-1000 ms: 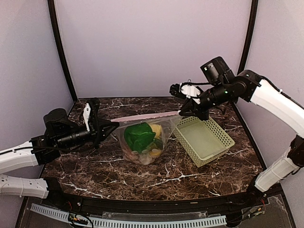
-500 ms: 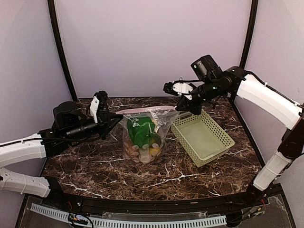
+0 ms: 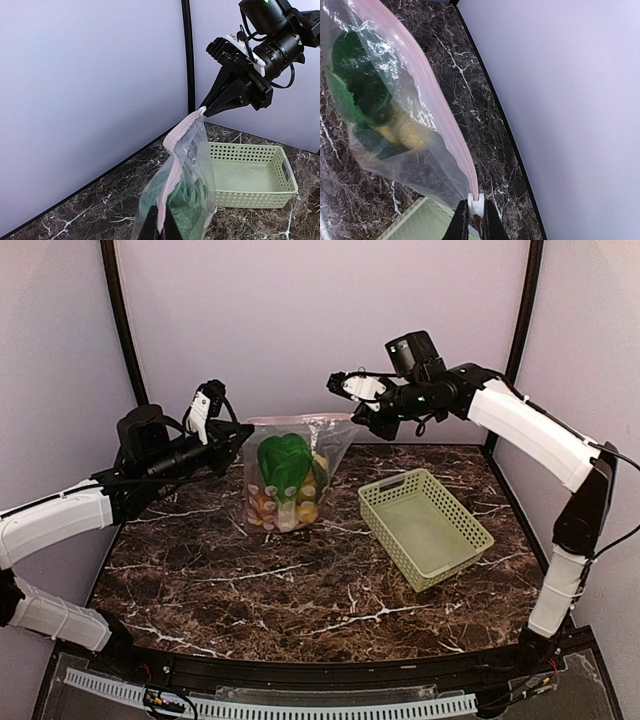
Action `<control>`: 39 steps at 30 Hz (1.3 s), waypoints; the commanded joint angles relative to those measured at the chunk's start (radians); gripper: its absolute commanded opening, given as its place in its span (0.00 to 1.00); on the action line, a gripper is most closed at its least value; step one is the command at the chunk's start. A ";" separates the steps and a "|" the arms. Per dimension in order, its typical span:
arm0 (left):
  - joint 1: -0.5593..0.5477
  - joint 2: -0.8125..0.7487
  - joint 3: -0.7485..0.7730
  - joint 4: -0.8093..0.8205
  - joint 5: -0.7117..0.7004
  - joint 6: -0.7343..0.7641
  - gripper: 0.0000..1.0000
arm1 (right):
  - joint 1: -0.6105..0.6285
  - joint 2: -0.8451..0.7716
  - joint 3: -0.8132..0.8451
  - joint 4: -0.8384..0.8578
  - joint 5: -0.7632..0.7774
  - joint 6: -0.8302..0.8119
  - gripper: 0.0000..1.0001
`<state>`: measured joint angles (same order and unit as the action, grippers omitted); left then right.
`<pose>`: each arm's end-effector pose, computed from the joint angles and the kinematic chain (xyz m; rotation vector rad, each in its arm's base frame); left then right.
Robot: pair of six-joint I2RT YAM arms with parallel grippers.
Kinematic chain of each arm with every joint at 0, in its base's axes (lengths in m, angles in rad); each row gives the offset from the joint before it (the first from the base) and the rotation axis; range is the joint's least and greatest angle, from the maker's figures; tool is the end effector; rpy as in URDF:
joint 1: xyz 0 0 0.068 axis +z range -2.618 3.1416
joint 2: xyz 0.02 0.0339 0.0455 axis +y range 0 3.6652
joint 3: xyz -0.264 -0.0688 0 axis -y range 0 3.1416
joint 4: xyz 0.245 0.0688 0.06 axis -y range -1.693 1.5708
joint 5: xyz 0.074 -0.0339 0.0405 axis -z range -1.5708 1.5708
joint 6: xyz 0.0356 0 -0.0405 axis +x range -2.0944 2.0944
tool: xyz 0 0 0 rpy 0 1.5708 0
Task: Place the food in the zip-top bag and seal the zipper
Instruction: Place the zipper food storage bag at the center of the board, then reset both arms
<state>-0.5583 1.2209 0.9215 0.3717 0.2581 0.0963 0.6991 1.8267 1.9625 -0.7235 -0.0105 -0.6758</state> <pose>0.2407 -0.1610 0.3544 0.6860 1.3642 -0.5633 0.3156 0.2658 0.4008 -1.3744 1.6644 0.0248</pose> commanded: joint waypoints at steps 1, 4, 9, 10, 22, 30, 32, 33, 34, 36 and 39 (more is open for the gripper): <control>0.003 -0.087 -0.064 0.023 0.028 0.043 0.01 | 0.003 -0.156 -0.129 0.079 -0.177 -0.007 0.08; 0.003 -0.143 -0.146 -0.009 0.073 0.034 0.08 | 0.013 -0.262 -0.317 0.084 -0.332 -0.056 0.14; 0.001 -0.278 -0.234 -0.166 0.219 -0.036 0.35 | 0.044 -0.346 -0.470 -0.106 -0.468 -0.106 0.32; 0.001 -0.336 -0.237 -0.223 0.226 -0.036 0.37 | 0.043 -0.360 -0.476 -0.138 -0.481 -0.093 0.40; 0.000 -0.604 -0.238 -0.353 -0.328 0.050 0.77 | -0.221 -0.510 -0.594 0.112 -0.422 0.163 0.73; 0.001 -0.311 0.061 -0.512 -0.613 0.014 0.89 | -0.536 -0.510 -0.620 0.381 -0.413 0.519 0.99; 0.001 -0.228 0.146 -0.580 -0.650 0.021 0.91 | -0.585 -0.518 -0.601 0.418 -0.435 0.589 0.99; 0.001 -0.211 0.161 -0.593 -0.654 0.022 0.92 | -0.588 -0.525 -0.594 0.430 -0.396 0.622 0.99; 0.001 -0.188 0.169 -0.577 -0.647 0.027 0.92 | -0.589 -0.532 -0.591 0.439 -0.348 0.644 0.99; 0.001 -0.182 0.128 -0.502 -0.612 0.049 0.93 | -0.589 -0.556 -0.617 0.461 -0.301 0.674 0.99; 0.001 -0.192 -0.011 -0.377 -0.598 0.064 0.95 | -0.589 -0.611 -0.726 0.521 -0.261 0.702 0.99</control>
<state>-0.5587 1.0481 1.0389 -0.0902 -0.3233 0.1329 0.1047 1.2938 1.3243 -0.3206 -0.3386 -0.0803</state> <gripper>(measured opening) 0.938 0.986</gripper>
